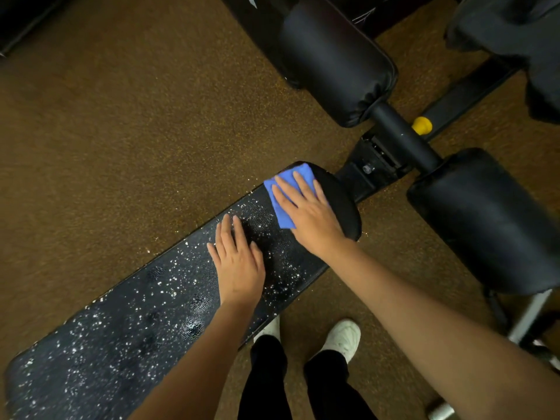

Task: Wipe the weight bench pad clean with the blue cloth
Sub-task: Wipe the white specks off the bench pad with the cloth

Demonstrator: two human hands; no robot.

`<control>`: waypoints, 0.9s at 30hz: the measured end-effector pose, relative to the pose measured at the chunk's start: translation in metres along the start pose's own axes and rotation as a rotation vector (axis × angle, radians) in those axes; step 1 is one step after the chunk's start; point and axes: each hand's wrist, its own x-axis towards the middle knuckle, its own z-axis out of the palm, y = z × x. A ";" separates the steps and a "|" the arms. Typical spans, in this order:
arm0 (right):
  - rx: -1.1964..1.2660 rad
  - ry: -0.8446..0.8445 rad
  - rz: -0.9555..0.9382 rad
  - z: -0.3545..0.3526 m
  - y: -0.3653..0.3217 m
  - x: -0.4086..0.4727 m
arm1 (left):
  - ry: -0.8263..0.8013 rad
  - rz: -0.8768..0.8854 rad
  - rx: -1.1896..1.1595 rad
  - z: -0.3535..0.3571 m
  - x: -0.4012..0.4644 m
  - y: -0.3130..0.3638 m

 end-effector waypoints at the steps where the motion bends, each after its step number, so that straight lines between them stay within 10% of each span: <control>1: 0.009 -0.001 -0.020 0.002 0.002 -0.009 | -0.003 -0.012 0.002 -0.001 0.000 -0.002; 27: 0.069 0.020 0.320 -0.011 0.004 0.038 | -0.035 -0.057 0.006 -0.006 0.013 -0.022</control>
